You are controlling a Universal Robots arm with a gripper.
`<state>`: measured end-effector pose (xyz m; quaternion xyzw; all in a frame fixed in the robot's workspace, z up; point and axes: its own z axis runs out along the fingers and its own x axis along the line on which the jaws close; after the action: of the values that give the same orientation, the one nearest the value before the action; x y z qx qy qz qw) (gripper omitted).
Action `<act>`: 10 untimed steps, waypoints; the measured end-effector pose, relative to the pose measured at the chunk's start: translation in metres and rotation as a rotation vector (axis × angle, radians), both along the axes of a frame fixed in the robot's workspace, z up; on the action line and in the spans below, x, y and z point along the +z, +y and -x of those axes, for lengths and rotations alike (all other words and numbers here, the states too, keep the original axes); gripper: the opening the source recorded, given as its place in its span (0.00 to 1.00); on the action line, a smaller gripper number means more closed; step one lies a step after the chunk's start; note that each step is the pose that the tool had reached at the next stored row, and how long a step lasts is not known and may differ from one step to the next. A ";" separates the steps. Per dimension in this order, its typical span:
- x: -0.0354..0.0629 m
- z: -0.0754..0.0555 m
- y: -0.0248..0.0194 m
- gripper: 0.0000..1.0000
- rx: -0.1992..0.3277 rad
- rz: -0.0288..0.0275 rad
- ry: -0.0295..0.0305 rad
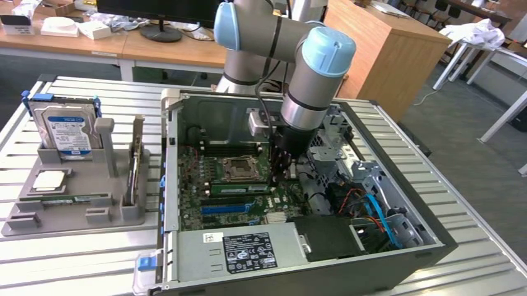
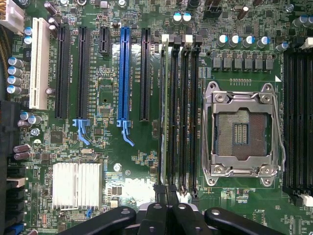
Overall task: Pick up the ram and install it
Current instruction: 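Press down the ram until it locks into place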
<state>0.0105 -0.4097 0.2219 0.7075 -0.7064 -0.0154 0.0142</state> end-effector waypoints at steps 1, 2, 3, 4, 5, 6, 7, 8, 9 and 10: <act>0.0000 0.000 0.0000 0.10 0.000 0.0000 0.0000; 0.0000 0.000 0.0000 0.10 0.000 0.0000 0.0000; 0.0001 0.000 0.0000 0.10 0.000 0.0000 0.0000; 0.0003 0.000 0.0000 0.10 0.000 -0.0004 -0.0001; 0.0008 0.000 0.0001 0.10 0.000 -0.0008 0.0001; 0.0016 0.000 0.0001 0.10 0.000 -0.0009 0.0001; 0.0030 0.000 0.0000 0.10 0.000 -0.0002 0.0000; 0.0045 0.000 0.0000 0.10 0.000 -0.0001 0.0000; 0.0060 0.000 0.0000 0.10 0.000 -0.0001 0.0000; 0.0077 0.000 0.0000 0.10 0.000 -0.0001 0.0000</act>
<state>0.0104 -0.4097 0.2296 0.7075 -0.7064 -0.0154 0.0142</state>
